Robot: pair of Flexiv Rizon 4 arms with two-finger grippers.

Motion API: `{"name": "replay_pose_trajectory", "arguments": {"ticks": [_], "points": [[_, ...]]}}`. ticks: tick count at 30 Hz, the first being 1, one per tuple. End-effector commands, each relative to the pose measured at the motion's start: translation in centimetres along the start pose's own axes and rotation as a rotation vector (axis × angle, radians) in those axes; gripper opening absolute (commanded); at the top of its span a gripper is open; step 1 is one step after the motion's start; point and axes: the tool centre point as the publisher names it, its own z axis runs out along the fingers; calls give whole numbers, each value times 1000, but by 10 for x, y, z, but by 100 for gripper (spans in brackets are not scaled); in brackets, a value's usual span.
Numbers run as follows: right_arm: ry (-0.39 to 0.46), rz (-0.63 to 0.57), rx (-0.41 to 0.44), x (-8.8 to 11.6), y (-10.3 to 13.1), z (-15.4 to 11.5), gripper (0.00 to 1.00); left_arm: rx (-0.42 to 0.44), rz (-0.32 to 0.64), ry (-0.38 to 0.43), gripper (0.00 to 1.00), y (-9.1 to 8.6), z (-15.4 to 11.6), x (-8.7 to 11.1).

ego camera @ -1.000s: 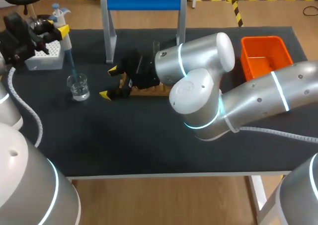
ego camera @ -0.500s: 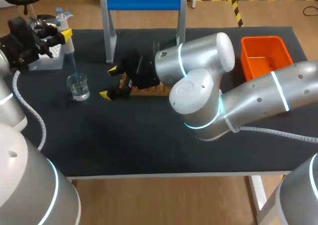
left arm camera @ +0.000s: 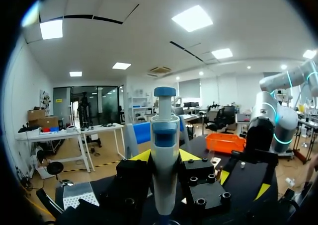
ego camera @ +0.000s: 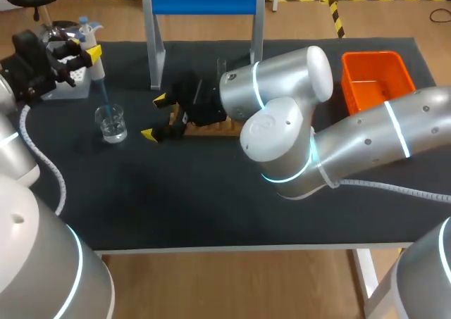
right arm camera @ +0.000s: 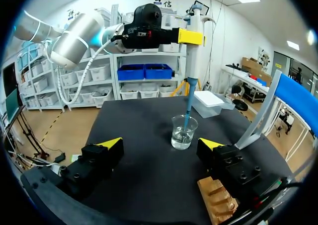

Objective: Invert the test tube, pick up the pipette, mount the tip to pipette, aspirate from beaker and dispense into the tube, eject the tip, return the pipette, and cap with the stopper.

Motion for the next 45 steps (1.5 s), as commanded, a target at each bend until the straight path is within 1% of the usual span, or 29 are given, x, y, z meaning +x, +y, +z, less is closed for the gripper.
{"name": "replay_pose_trajectory", "arguments": {"ticks": [1,20,45], "points": [[2,0,3,0,1,0,100,0,3,-4,0,4,3,-1],[2,0,3,0,1,0,100,-2,-10,-2,0,18,5,-4],[2,0,3,0,1,0,100,-7,-30,-20,0,23,-1,-7]]}}
